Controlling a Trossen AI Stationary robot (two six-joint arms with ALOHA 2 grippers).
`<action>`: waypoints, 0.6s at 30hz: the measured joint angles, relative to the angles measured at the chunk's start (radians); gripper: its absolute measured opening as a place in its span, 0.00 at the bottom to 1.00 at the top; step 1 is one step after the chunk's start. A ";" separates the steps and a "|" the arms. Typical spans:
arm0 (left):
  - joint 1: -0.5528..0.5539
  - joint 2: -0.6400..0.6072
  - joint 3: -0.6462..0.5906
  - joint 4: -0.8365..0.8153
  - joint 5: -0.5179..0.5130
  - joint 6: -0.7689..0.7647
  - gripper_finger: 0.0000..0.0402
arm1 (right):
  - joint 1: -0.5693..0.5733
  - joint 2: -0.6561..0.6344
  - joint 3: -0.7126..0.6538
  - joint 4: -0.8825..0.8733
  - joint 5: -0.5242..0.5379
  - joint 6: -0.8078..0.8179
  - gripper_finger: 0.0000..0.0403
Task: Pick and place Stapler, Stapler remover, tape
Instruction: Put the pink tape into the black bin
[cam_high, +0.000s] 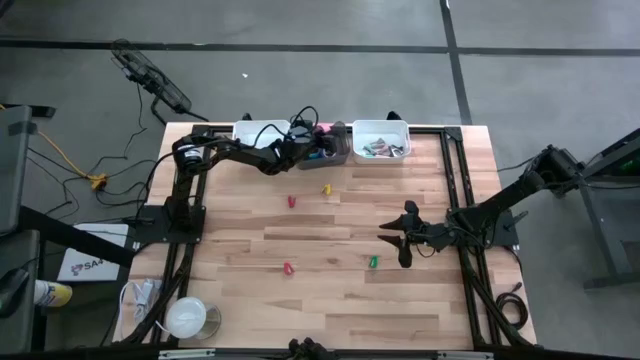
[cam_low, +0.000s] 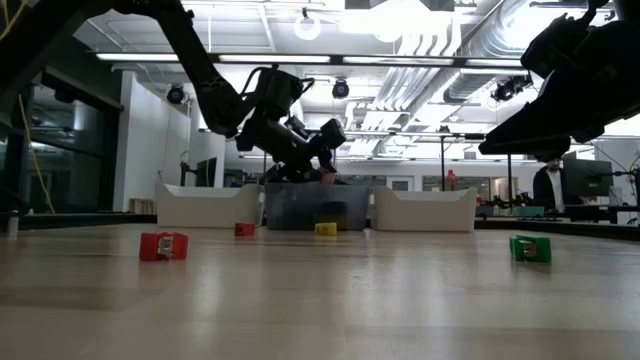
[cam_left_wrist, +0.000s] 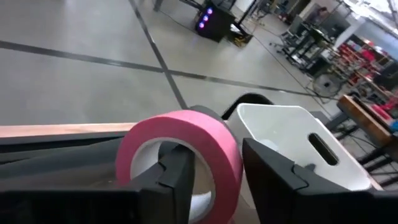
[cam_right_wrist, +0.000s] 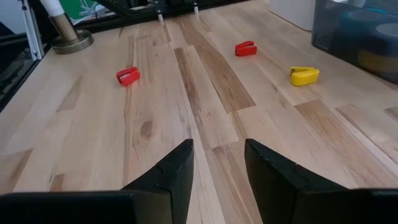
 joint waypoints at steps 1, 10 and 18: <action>0.000 0.000 0.000 0.000 0.007 0.000 0.34 | 0.000 0.000 0.000 0.002 0.000 0.000 0.34; 0.000 0.000 0.000 0.033 0.032 0.009 0.40 | 0.000 0.000 0.000 0.001 -0.006 0.011 0.34; 0.000 0.000 0.001 0.051 0.033 0.011 0.49 | 0.000 0.000 0.000 0.001 -0.007 0.011 0.34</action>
